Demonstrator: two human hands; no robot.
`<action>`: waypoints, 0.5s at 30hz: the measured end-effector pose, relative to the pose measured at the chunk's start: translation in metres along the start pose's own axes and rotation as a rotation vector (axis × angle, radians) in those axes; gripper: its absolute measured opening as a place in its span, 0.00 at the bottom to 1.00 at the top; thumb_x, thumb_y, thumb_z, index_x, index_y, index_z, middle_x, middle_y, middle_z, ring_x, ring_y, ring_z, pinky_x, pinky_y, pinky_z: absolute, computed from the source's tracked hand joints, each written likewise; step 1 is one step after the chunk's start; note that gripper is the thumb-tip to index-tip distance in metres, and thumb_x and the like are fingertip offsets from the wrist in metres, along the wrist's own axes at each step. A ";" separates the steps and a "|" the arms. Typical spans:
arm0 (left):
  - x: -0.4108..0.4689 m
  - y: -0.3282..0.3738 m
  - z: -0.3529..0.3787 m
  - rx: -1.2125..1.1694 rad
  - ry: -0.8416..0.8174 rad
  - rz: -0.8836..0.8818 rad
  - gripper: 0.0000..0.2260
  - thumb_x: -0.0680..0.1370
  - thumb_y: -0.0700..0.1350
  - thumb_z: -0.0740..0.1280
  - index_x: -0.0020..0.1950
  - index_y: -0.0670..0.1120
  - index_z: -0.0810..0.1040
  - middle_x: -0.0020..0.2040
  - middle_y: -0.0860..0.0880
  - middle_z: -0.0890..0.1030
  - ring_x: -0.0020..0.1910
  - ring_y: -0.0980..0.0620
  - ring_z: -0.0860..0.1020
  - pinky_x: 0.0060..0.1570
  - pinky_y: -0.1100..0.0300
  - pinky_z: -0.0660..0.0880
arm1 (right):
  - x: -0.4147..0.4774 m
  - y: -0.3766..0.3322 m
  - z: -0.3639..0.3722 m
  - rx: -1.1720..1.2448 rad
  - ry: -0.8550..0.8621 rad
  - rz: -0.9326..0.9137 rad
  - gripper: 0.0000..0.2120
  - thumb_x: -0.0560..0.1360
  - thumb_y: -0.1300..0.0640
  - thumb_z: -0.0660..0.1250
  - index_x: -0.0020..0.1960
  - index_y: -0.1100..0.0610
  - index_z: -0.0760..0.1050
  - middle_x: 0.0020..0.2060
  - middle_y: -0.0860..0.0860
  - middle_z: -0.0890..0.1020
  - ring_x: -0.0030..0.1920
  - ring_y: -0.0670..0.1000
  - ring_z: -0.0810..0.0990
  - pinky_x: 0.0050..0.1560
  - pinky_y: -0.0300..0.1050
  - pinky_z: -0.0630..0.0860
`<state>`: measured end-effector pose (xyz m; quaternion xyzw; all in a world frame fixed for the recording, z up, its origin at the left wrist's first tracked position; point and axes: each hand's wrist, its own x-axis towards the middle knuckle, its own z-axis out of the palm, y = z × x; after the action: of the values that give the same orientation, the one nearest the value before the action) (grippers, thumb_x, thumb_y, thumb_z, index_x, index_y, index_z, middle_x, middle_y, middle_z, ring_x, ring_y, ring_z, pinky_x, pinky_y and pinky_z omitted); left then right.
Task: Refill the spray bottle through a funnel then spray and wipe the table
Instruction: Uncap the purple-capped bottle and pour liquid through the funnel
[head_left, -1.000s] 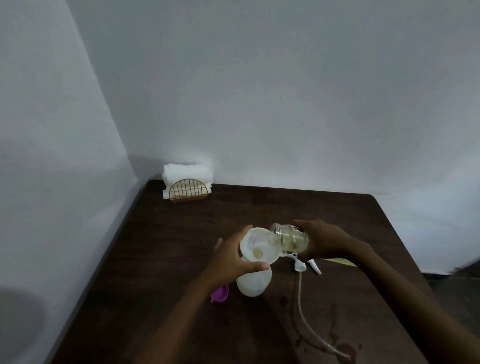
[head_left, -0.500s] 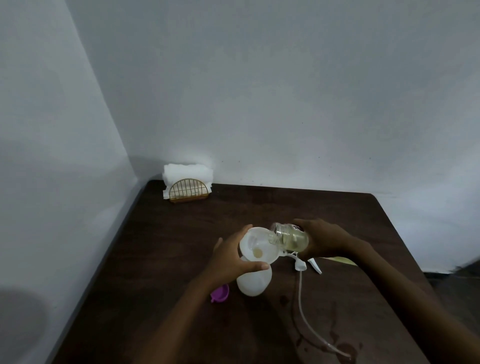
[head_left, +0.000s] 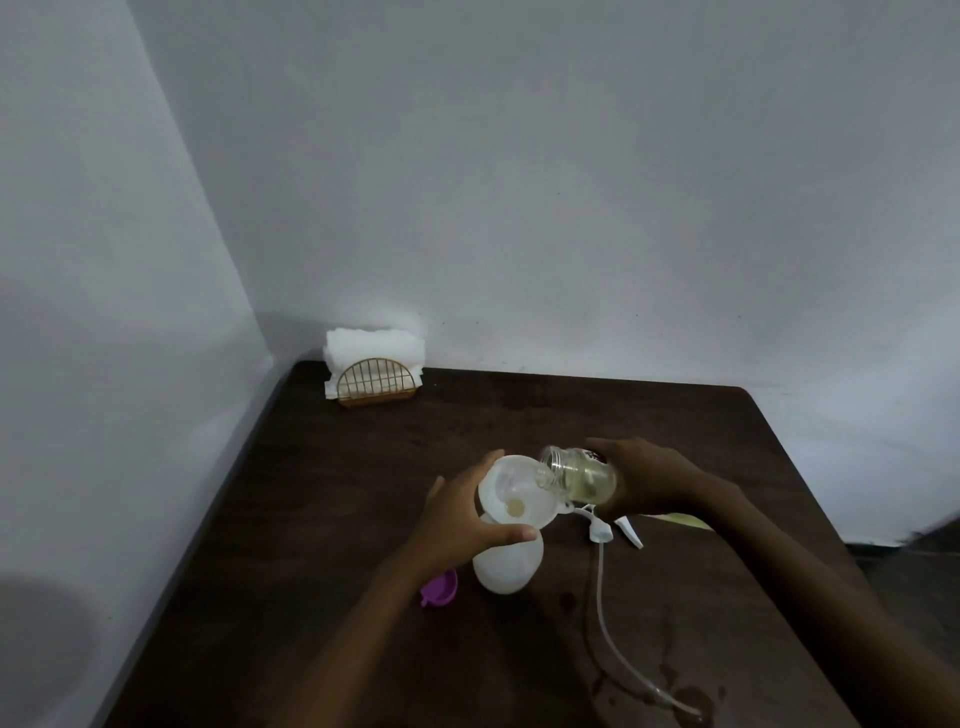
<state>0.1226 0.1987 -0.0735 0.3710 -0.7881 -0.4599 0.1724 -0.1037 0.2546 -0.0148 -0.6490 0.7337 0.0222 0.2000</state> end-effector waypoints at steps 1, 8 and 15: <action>0.000 -0.001 0.000 0.004 0.005 -0.003 0.46 0.59 0.69 0.68 0.72 0.56 0.58 0.68 0.57 0.70 0.68 0.58 0.66 0.72 0.40 0.47 | 0.000 0.000 0.000 0.000 -0.002 -0.002 0.27 0.60 0.48 0.73 0.58 0.45 0.70 0.49 0.43 0.80 0.46 0.47 0.77 0.45 0.46 0.75; 0.001 -0.003 0.001 0.018 0.008 -0.014 0.49 0.56 0.72 0.65 0.73 0.55 0.57 0.70 0.56 0.69 0.69 0.56 0.65 0.73 0.40 0.46 | -0.001 -0.002 -0.002 -0.003 -0.013 0.008 0.24 0.60 0.48 0.73 0.55 0.46 0.71 0.46 0.43 0.80 0.45 0.47 0.78 0.45 0.47 0.76; 0.002 -0.006 0.002 0.010 0.011 -0.017 0.47 0.59 0.69 0.69 0.74 0.55 0.57 0.71 0.56 0.68 0.70 0.56 0.64 0.73 0.40 0.45 | -0.002 -0.004 -0.003 -0.004 -0.006 0.002 0.22 0.62 0.48 0.73 0.53 0.46 0.71 0.46 0.43 0.79 0.45 0.47 0.77 0.44 0.46 0.75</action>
<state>0.1227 0.1970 -0.0798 0.3811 -0.7863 -0.4553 0.1709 -0.1004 0.2551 -0.0099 -0.6485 0.7338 0.0257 0.2007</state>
